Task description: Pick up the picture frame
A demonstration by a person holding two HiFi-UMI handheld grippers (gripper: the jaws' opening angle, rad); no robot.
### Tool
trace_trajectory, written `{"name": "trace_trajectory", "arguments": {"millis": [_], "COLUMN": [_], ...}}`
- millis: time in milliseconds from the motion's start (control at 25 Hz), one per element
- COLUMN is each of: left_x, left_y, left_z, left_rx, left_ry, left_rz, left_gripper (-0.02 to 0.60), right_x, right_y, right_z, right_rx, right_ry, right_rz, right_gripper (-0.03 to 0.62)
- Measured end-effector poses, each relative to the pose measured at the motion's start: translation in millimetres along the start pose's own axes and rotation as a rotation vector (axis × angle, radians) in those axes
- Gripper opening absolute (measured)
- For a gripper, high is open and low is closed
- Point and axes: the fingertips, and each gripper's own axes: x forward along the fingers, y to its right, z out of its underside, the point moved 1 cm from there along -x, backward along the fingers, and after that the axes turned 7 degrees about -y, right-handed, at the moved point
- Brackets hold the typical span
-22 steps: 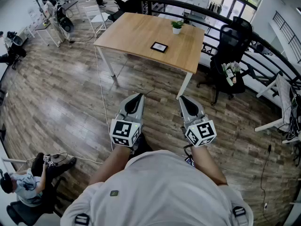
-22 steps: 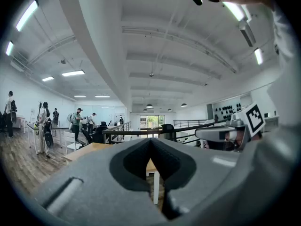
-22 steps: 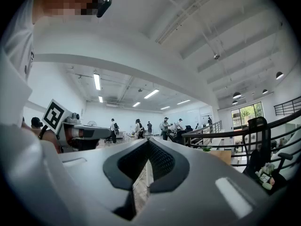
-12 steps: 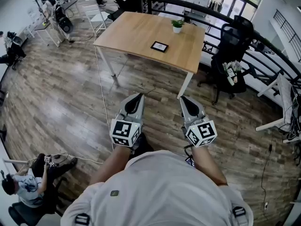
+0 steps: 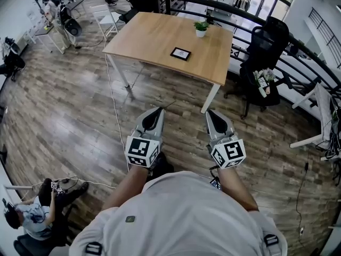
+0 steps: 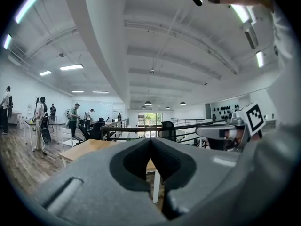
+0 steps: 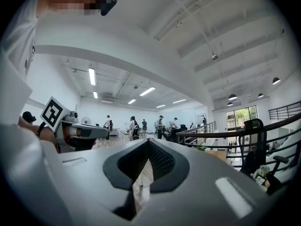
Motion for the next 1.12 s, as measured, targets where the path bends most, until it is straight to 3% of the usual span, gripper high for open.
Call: {"name": "trace_trajectory", "arguments": {"millis": [760,1120], "left_x": [54.8,59.9], "left_y": [-137.3,-176.4], "left_z": [-10.5,-3.8], "left_rx": [-0.025,-0.050], "left_ry": [-0.003,-0.016], "left_rz": [0.095,0.076], "left_gripper": [0.005,0.005], "right_x": [158.0,199.6], "right_y": [-17.3,-25.2], "right_z": [-18.4,-16.5], "right_rx": [0.014,0.025], "right_ry": [-0.042,-0.067], "right_rz": [0.030,0.007], "right_gripper": [0.009,0.009]}}
